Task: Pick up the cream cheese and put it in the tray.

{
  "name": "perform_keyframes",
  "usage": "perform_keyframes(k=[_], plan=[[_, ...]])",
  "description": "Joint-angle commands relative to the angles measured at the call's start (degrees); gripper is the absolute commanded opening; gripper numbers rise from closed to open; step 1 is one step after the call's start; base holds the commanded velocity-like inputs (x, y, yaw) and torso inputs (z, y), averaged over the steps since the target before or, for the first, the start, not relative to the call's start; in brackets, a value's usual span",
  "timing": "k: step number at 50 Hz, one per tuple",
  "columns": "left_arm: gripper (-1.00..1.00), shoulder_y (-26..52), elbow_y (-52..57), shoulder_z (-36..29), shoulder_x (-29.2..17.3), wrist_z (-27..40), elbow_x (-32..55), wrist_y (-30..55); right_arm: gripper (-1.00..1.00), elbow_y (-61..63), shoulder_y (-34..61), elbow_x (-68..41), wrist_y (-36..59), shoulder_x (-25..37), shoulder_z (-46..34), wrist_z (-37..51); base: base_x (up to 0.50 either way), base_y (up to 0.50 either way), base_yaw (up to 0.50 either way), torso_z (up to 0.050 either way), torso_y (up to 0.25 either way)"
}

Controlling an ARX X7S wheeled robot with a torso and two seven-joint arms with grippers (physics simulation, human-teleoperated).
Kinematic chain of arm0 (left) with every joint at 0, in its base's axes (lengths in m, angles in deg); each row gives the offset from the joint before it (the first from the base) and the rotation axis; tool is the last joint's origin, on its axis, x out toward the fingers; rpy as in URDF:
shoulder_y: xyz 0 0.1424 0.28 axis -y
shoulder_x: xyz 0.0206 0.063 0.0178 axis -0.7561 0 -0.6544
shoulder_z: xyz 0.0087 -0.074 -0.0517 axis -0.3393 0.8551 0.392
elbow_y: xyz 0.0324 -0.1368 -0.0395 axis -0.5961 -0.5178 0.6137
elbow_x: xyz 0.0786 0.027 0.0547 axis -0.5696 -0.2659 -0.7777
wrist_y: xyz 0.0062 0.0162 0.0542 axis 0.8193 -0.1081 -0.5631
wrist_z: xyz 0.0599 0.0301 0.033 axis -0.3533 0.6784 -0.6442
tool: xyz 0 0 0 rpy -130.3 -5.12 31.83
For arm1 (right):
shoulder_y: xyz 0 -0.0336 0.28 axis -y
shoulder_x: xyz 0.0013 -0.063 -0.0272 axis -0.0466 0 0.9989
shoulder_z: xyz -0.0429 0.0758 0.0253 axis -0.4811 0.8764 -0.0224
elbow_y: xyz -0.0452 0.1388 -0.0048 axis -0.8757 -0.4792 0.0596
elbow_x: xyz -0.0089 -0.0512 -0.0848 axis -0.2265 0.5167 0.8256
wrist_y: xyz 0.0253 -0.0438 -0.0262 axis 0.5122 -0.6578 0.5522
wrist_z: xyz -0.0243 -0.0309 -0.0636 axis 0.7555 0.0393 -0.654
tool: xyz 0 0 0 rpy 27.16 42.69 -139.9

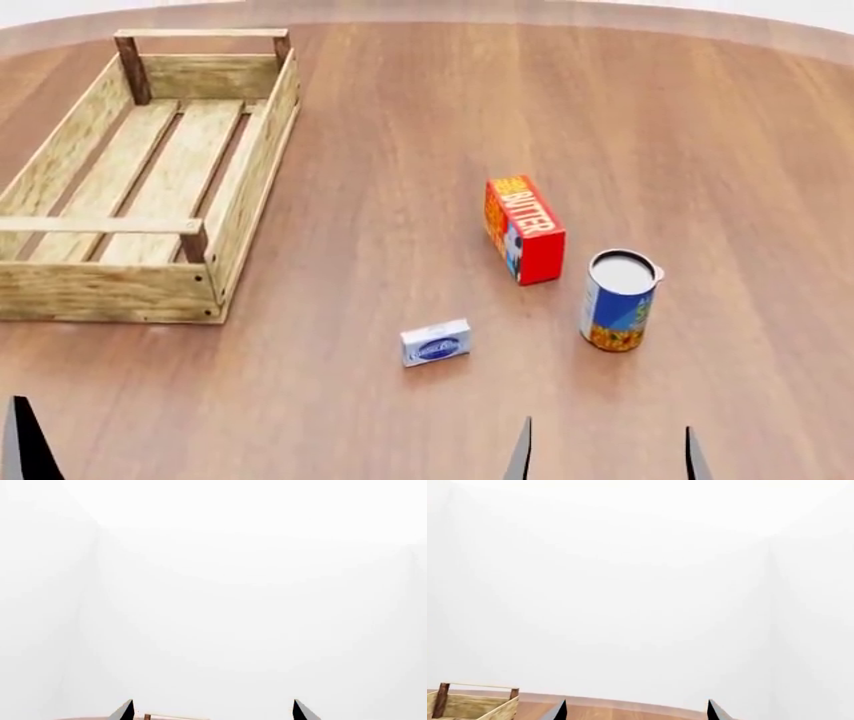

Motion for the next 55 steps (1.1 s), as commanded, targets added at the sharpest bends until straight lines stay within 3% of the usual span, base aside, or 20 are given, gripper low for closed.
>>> perform_keyframes(k=[1, 55], plan=[[1.00, -0.2, 0.0, -0.2, -0.3, 0.5, 0.0, -0.5, 1.00, 0.1, 0.0, 1.2, -0.2, 0.3, -0.4, 1.0, 0.09, 0.04, 0.00, 0.000, 0.000], [1.00, -0.5, 0.1, -0.1, -1.7, 2.8, 0.0, -1.5, 1.00, 0.3, 0.0, 3.6, -1.0, 1.8, -2.3, 3.9, 0.11, 0.13, 0.00, 0.000, 0.000]])
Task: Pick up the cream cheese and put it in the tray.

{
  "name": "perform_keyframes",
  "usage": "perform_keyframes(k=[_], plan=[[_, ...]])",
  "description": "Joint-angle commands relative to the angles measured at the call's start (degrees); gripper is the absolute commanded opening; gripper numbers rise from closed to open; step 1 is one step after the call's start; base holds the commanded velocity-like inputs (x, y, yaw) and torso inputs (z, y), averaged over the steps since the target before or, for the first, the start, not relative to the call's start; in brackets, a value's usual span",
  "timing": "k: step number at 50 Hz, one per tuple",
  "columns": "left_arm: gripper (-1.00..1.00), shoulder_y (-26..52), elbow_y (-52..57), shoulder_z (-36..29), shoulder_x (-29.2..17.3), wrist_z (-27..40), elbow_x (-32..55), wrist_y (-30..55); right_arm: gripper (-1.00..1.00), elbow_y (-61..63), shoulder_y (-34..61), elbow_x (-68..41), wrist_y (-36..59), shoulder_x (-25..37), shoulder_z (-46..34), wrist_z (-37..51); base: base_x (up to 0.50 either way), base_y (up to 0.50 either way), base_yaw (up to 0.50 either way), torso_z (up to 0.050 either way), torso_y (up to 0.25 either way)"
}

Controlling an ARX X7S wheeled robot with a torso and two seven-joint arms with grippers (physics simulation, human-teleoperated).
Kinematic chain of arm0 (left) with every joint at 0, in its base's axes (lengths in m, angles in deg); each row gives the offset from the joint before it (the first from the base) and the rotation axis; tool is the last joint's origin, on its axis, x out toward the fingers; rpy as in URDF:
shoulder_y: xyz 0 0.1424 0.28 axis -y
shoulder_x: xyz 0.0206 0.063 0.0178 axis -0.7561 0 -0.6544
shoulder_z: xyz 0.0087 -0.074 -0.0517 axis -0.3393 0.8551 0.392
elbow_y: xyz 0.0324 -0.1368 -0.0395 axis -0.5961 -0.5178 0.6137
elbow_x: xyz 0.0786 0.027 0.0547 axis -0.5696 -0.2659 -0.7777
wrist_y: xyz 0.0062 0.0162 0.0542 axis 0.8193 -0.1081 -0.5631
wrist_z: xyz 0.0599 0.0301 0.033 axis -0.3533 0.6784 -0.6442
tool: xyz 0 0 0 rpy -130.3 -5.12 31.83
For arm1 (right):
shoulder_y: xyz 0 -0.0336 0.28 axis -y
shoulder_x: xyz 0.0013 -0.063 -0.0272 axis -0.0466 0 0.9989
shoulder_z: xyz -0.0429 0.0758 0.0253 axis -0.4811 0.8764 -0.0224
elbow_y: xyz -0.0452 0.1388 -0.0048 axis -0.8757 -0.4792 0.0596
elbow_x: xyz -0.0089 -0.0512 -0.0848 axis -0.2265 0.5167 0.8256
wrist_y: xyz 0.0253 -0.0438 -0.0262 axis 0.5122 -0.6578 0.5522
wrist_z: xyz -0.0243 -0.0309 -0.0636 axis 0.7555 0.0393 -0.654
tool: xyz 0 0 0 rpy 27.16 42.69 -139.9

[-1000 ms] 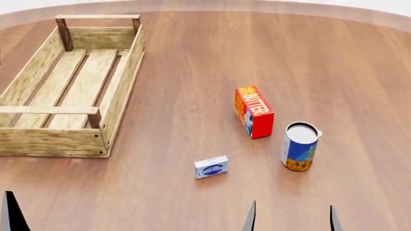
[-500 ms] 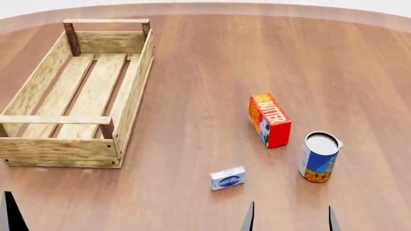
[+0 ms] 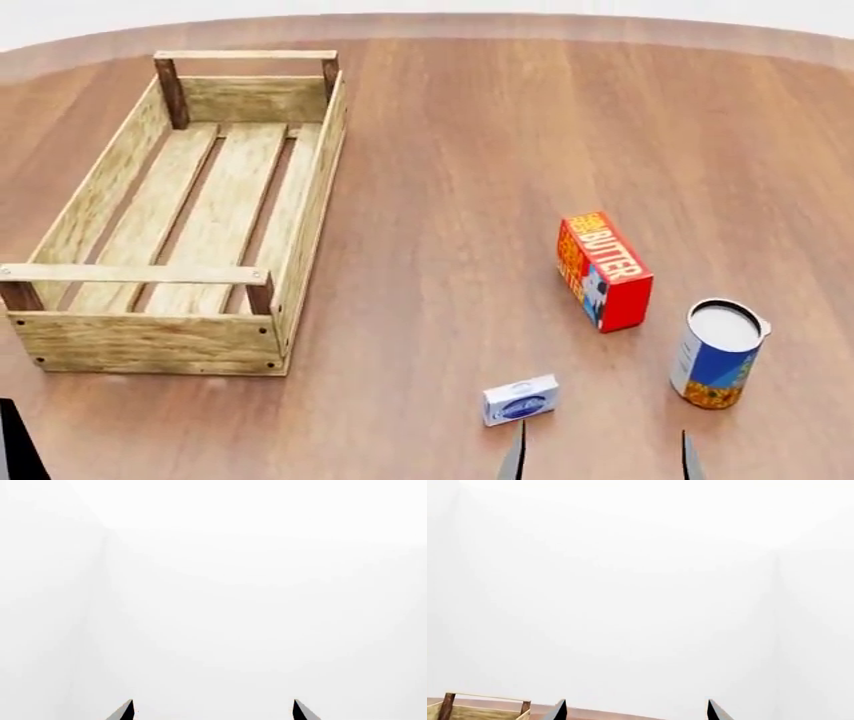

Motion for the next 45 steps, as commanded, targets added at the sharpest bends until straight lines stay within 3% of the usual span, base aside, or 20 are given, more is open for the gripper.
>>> perform_keyframes(k=[1, 45], plan=[[1.00, -0.2, 0.2, 0.3, -0.3, 0.6, 0.2, -0.3, 1.00, 0.5, 0.0, 0.7, 0.1, 0.3, -0.4, 0.5, 0.14, 0.18, 0.00, 0.000, 0.000], [1.00, 0.1, -0.4, -0.5, -1.1, 1.8, 0.2, -0.7, 1.00, -0.3, 0.4, 2.0, -0.1, 1.2, -2.1, 2.3, 0.15, 0.18, 0.00, 0.000, 0.000]])
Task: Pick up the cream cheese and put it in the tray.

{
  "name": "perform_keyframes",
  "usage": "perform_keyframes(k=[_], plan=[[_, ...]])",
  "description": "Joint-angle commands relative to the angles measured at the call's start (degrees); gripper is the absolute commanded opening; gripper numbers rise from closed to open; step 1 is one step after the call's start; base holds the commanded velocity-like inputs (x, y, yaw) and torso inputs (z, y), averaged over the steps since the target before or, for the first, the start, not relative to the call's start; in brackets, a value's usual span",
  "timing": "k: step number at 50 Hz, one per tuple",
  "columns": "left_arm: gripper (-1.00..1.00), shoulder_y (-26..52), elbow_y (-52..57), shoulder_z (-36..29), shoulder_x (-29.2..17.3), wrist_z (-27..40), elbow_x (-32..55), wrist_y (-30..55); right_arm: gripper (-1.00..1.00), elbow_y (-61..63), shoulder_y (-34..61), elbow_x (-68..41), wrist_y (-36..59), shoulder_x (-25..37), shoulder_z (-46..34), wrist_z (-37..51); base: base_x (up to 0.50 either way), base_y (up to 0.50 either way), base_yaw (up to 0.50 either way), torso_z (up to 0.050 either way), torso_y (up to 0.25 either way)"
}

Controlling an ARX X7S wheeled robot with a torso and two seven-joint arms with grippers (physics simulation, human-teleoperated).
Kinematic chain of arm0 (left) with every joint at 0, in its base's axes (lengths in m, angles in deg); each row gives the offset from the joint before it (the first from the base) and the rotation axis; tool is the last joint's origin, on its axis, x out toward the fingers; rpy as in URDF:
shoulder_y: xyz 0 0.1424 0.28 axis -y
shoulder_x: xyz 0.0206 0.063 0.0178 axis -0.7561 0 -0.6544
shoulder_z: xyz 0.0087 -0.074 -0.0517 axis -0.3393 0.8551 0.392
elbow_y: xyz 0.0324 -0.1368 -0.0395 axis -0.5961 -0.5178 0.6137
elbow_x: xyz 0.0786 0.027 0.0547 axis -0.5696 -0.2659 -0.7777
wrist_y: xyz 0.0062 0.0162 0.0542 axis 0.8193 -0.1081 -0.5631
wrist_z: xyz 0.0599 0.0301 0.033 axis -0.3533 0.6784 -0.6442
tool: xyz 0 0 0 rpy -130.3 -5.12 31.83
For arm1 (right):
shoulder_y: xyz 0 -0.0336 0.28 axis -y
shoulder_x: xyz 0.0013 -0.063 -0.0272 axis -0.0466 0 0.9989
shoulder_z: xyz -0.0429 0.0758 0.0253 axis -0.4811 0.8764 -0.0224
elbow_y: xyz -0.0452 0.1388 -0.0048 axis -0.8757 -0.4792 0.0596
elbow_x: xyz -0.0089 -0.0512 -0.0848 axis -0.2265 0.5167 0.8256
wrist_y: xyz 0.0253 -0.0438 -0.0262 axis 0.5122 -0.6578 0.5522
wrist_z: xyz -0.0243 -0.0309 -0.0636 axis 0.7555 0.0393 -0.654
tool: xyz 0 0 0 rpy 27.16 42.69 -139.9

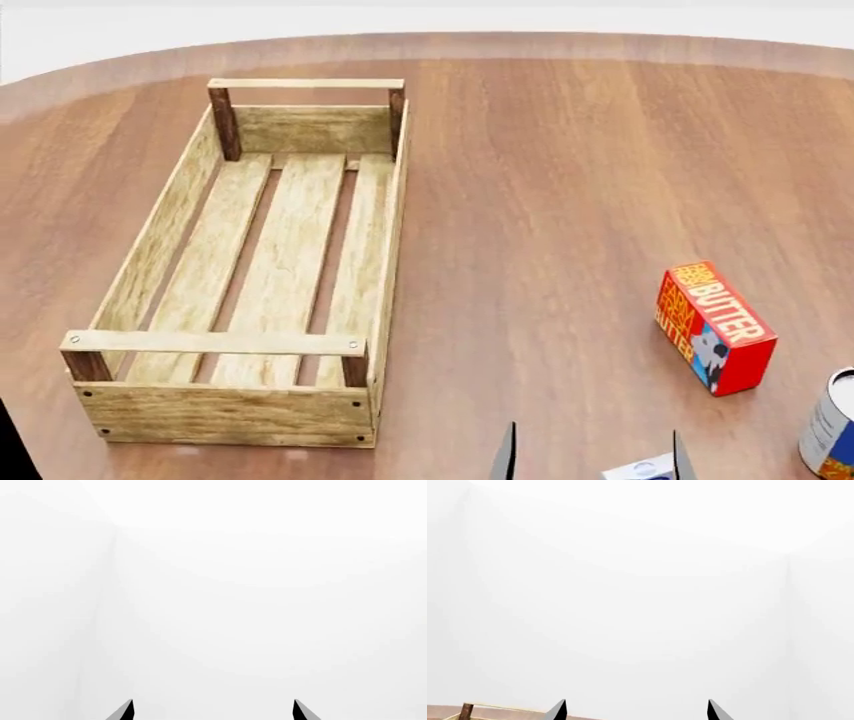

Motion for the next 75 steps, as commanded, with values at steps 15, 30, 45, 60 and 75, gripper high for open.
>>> perform_keyframes(k=[15, 30, 45, 60, 75], plan=[[1.00, 0.1, -0.2, -0.5, -0.5, 0.6, -0.1, -0.2, 1.00, 0.0, 0.0, 0.5, -0.4, 0.7, -0.9, 0.9, 0.15, 0.19, 0.00, 0.000, 0.000], [1.00, 0.4, 0.1, -1.0, -0.8, 0.9, -0.1, 0.2, 1.00, 0.2, 0.3, 0.6, 0.2, 0.9, -1.2, 1.2, 0.16, 0.19, 0.00, 0.000, 0.000], [1.00, 0.4, 0.0, -1.2, -1.1, 1.2, 0.0, -0.1, 1.00, 1.0, 0.2, 0.6, 0.4, 1.3, -1.6, 1.7, 0.16, 0.19, 0.00, 0.000, 0.000], [1.00, 0.4, -0.5, -1.3, -1.3, 1.6, 0.0, -0.6, 1.00, 0.7, 0.3, 0.7, 0.2, 1.6, -2.0, 2.1, 0.16, 0.19, 0.00, 0.000, 0.000], [1.00, 0.5, -0.5, -1.4, -1.6, 1.9, 0.1, -0.5, 1.00, 0.1, 0.7, -0.1, 0.1, 1.9, -2.2, 2.5, 0.16, 0.19, 0.00, 0.000, 0.001]])
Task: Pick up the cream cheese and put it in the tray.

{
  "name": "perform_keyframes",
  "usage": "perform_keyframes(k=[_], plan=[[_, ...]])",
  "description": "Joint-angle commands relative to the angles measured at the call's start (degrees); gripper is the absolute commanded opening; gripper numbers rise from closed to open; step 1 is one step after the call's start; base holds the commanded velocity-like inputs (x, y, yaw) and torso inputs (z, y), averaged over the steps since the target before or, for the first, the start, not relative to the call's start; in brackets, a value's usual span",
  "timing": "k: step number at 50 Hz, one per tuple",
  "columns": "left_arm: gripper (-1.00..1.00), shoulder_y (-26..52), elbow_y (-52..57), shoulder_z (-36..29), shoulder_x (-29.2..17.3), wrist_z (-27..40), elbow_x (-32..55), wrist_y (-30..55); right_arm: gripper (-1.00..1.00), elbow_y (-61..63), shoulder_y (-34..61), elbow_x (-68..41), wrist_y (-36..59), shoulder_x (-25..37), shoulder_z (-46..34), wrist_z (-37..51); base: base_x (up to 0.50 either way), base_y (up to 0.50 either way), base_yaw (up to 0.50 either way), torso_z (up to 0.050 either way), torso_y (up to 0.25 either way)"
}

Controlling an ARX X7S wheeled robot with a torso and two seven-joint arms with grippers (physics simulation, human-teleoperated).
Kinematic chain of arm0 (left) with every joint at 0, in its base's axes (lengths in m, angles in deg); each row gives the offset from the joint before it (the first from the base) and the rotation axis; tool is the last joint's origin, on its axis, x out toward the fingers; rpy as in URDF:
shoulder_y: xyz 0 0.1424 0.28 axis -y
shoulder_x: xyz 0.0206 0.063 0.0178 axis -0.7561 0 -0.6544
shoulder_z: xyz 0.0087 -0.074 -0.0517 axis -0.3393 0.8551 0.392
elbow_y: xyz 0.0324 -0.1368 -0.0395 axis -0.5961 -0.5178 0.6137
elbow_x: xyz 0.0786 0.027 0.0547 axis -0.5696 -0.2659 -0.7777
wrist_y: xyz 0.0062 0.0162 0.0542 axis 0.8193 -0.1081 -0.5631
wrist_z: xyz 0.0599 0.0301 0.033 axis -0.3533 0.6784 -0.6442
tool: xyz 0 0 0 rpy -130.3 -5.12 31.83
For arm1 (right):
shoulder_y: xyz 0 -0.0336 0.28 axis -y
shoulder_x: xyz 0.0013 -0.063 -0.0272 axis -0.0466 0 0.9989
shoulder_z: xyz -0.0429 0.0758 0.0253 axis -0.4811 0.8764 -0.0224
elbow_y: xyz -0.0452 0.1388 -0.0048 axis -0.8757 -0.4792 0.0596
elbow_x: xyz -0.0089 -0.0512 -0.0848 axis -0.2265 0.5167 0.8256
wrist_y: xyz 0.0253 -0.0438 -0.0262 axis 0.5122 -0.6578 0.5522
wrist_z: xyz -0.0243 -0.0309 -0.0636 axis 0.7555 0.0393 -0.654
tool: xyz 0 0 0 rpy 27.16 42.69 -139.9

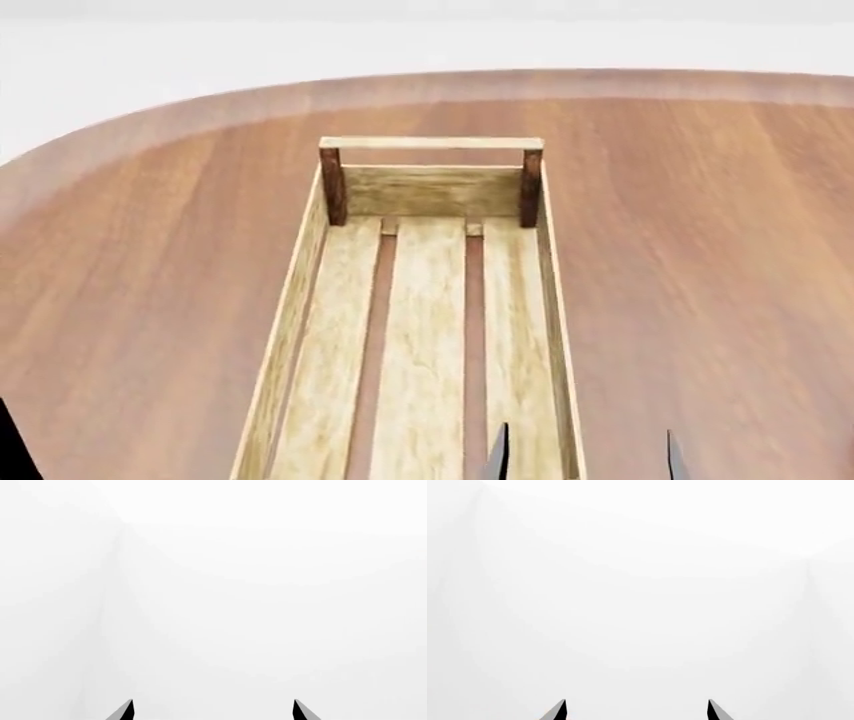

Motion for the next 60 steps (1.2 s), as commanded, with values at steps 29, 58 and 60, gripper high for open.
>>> perform_keyframes(k=[29, 58, 60], plan=[[1.00, 0.2, 0.0, -0.8, -0.5, 0.9, -0.1, 0.0, 1.00, -0.4, 0.4, -2.0, 0.0, 0.9, -0.4, 0.9, 0.18, 0.13, 0.00, 0.000, 0.000], [1.00, 0.4, -1.1, -1.2, -0.9, 1.3, 0.2, -1.0, 1.00, -0.8, 0.7, -4.2, -0.2, 1.6, -1.0, 1.1, 0.18, 0.00, 0.00, 0.000, 0.000], [1.00, 0.4, -1.0, -1.2, -0.9, 1.3, 0.3, -1.0, 1.00, -1.0, 0.7, -3.9, -0.4, 1.6, -0.9, 1.4, 0.00, 0.00, 0.00, 0.000, 0.000]])
